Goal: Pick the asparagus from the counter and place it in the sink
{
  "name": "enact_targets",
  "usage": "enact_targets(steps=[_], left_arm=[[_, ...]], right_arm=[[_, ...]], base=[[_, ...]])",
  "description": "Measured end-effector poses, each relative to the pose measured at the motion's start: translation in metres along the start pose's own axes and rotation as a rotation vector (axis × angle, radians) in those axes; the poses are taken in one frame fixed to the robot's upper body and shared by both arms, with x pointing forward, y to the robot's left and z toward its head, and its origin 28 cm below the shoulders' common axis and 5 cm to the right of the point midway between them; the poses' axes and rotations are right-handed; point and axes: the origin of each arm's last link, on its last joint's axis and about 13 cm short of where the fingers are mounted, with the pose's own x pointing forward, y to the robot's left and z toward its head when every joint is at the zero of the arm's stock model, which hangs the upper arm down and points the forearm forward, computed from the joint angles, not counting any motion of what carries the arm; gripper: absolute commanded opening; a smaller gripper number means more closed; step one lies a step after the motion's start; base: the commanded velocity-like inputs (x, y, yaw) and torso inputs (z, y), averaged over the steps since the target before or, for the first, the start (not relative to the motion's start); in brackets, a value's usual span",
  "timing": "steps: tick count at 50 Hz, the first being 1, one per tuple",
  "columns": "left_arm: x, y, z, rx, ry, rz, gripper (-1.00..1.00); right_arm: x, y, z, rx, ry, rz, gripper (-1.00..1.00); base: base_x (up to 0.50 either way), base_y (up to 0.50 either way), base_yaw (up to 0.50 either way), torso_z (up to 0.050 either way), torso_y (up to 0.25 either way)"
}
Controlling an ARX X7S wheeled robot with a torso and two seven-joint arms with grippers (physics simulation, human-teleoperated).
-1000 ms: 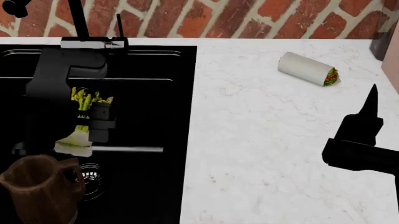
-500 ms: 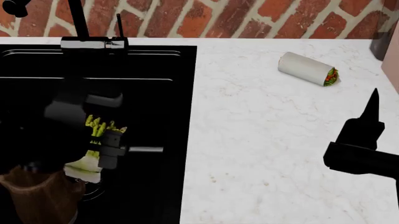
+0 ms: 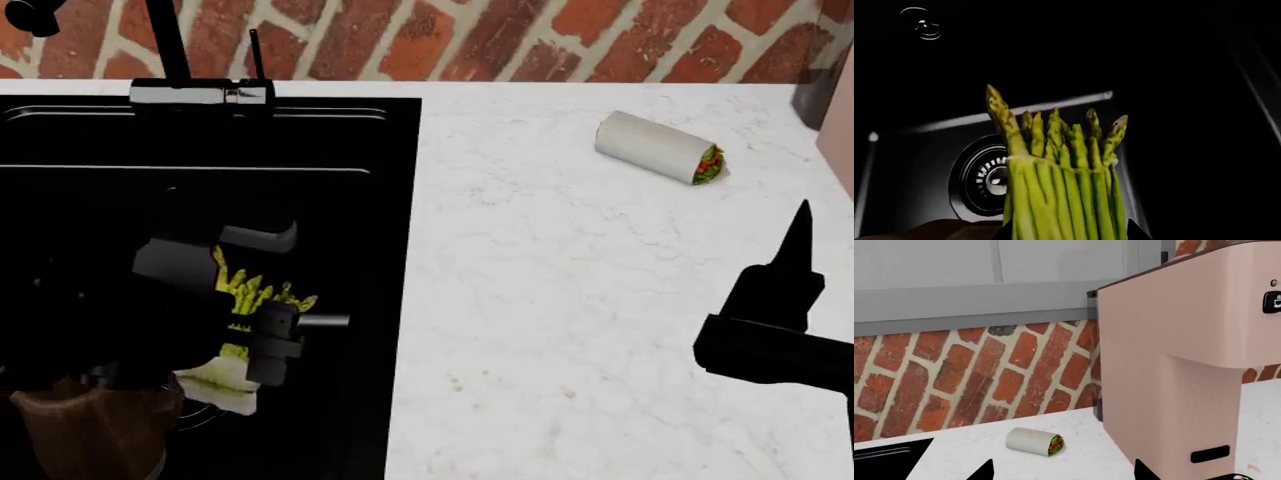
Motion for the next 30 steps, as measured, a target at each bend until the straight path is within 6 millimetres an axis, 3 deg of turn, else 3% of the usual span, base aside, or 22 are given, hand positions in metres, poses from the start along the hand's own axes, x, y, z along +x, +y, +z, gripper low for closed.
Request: enact_targets(steps=[30], left_arm=[[-0.0026, 0.0022, 0.0068, 0.030, -0.023, 0.026, 1.00]], right_arm=[[-0.0012, -0.0009, 0.0020, 0.003, -0.008, 0.000, 1.00]], base=[[0.00, 0.00, 0.00, 0.000, 0.000]])
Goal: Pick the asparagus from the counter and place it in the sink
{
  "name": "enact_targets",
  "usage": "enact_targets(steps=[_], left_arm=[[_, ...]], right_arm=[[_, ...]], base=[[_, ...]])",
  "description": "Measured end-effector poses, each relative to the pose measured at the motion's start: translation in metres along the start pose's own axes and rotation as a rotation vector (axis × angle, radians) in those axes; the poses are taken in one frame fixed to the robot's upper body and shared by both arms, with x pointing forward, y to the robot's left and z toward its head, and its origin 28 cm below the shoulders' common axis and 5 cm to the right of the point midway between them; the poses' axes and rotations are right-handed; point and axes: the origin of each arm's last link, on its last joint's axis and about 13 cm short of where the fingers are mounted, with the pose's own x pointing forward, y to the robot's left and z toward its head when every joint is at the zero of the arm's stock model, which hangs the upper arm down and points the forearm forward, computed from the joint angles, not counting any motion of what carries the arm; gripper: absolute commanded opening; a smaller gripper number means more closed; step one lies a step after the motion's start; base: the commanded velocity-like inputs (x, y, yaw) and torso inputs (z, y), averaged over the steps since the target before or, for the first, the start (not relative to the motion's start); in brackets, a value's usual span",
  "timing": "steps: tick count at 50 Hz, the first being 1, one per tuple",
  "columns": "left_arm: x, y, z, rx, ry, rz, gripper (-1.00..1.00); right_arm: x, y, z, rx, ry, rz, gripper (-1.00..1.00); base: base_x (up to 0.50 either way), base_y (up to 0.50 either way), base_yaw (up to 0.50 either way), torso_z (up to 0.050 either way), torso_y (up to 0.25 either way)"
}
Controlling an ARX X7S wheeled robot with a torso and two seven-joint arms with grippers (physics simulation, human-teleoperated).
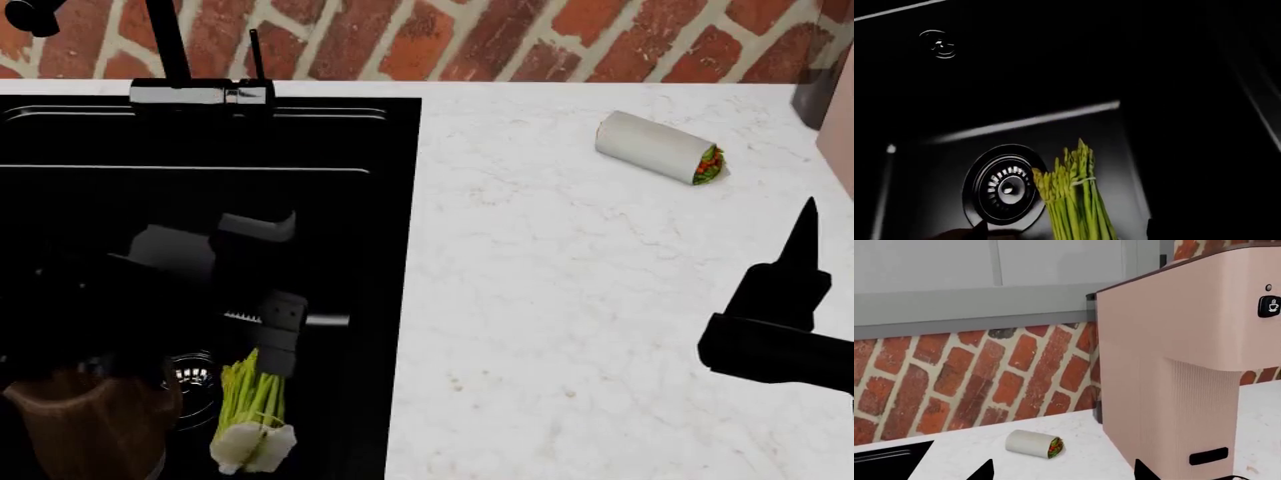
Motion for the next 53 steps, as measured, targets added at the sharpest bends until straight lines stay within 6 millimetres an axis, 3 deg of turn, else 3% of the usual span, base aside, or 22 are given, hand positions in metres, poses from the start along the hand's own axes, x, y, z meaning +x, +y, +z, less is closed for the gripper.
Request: enact_targets(steps=[11, 29, 41, 53], left_arm=[[-0.012, 0.009, 0.016, -0.021, -0.058, 0.018, 1.00], [-0.063, 0.028, 0.045, -0.096, -0.305, 0.028, 1.00], [-0.091, 0.031, 0.039, -0.148, -0.479, 0.028, 1.00], [-0.116, 0.028, 0.013, -0.159, -0.630, 0.022, 1.00]], right_arm=[[-0.001, -0.001, 0.000, 0.002, -0.003, -0.002, 1.00], [-0.001, -0.001, 0.000, 0.003, -0.005, -0.003, 1.00], [-0.001, -0.001, -0.001, 0.003, -0.003, -0.003, 1.00], [-0.001, -0.001, -0.001, 0.004, -0.006, -0.004, 1.00]], base=[[0.00, 0.00, 0.00, 0.000, 0.000], [0.00, 0.00, 0.00, 0.000, 0.000], [0.00, 0.00, 0.00, 0.000, 0.000], [0.00, 0.00, 0.00, 0.000, 0.000]])
